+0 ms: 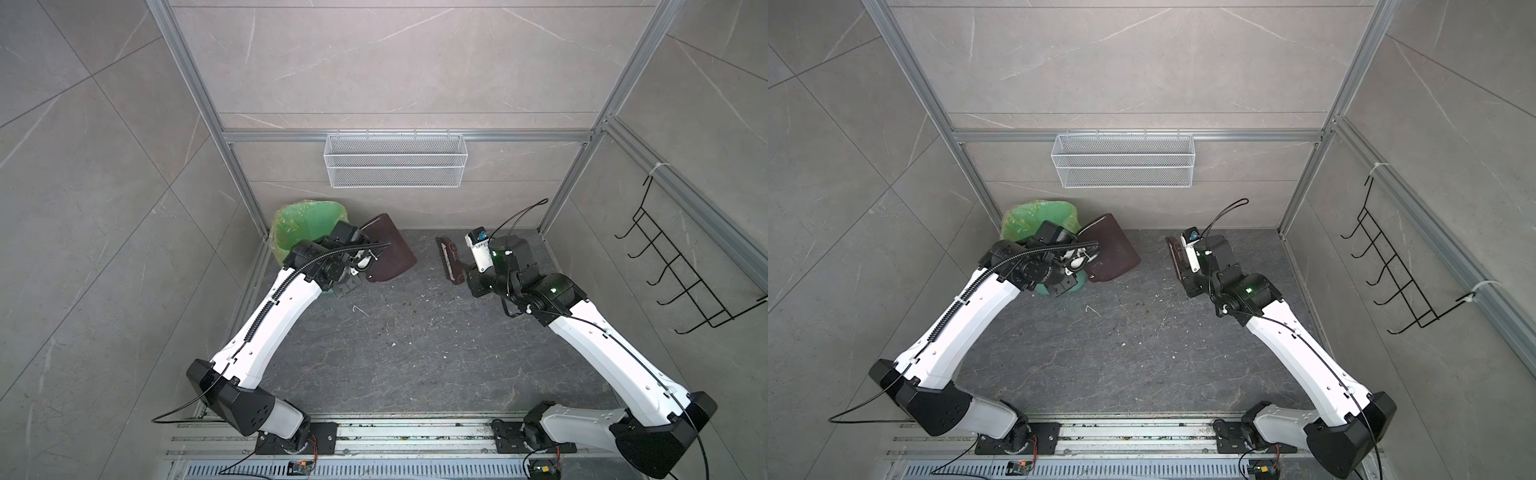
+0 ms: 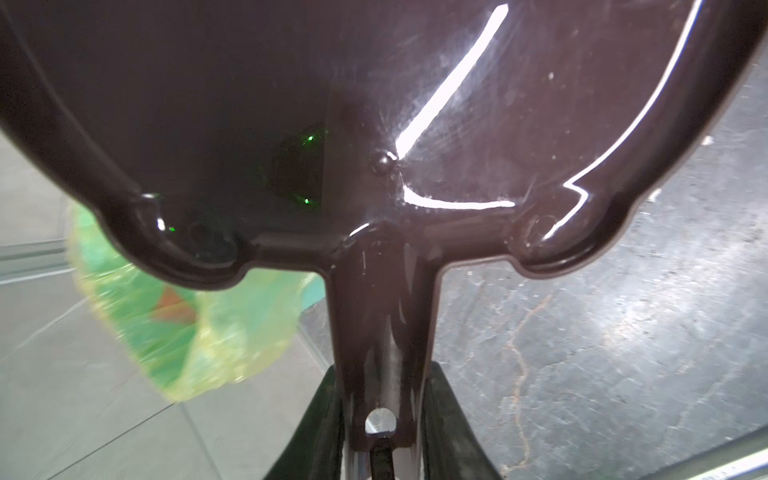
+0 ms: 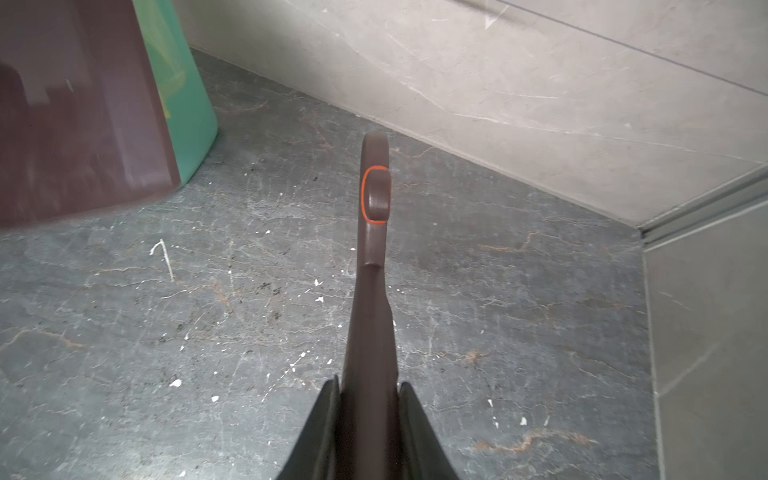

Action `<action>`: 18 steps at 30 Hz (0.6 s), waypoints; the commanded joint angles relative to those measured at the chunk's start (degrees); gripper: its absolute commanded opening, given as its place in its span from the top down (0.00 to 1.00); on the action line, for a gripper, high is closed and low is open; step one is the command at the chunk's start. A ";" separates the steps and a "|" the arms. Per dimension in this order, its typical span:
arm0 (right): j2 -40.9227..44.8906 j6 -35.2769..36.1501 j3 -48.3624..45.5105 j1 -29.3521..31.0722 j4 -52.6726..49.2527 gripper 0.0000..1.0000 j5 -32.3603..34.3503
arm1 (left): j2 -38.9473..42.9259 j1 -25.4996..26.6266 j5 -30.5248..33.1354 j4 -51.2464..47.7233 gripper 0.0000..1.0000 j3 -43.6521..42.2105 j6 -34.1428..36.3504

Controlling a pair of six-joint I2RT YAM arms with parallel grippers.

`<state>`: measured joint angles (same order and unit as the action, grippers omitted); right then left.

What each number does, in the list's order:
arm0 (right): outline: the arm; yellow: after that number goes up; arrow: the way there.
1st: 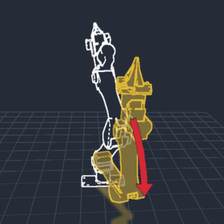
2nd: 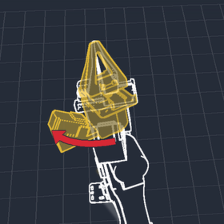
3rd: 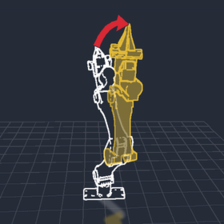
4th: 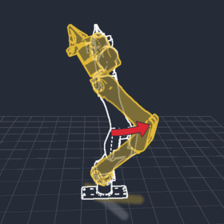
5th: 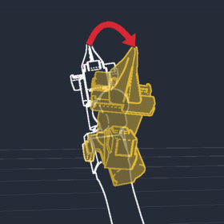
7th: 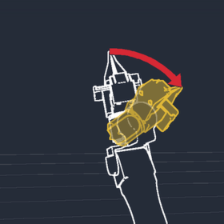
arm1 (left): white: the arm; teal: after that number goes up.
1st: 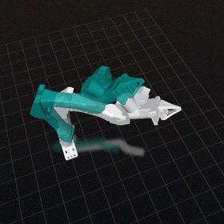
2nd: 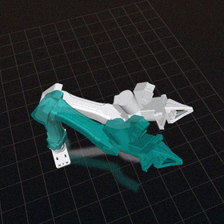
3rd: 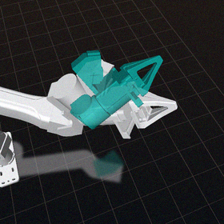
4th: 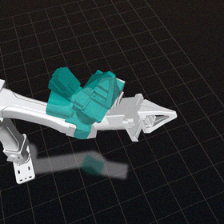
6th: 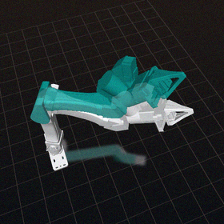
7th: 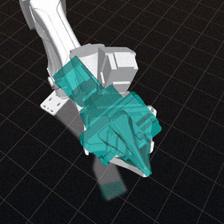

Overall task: Sweep away the paper scraps from the table
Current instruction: 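Lower the dustpan beside the bin while the right gripper moves the broom out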

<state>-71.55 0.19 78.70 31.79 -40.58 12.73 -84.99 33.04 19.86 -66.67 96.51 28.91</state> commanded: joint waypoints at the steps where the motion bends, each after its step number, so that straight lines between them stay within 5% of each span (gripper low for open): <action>1: 2.07 1.93 1.02 -0.15 -0.23 1.00 4.13 | 0.03 1.38 -3.99 5.63 1.00 -2.91 -4.22; 10: 2.92 3.48 -0.04 -0.14 -1.39 1.00 7.01 | -6.97 5.30 -8.28 15.73 1.00 -12.83 -7.77; 18: 2.95 4.03 -2.58 -0.19 -1.44 1.00 8.40 | -18.16 8.78 -7.42 19.89 1.00 -12.31 -10.58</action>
<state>-69.93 3.27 77.21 31.79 -42.54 19.14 -102.28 40.75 13.19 -50.54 83.22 20.75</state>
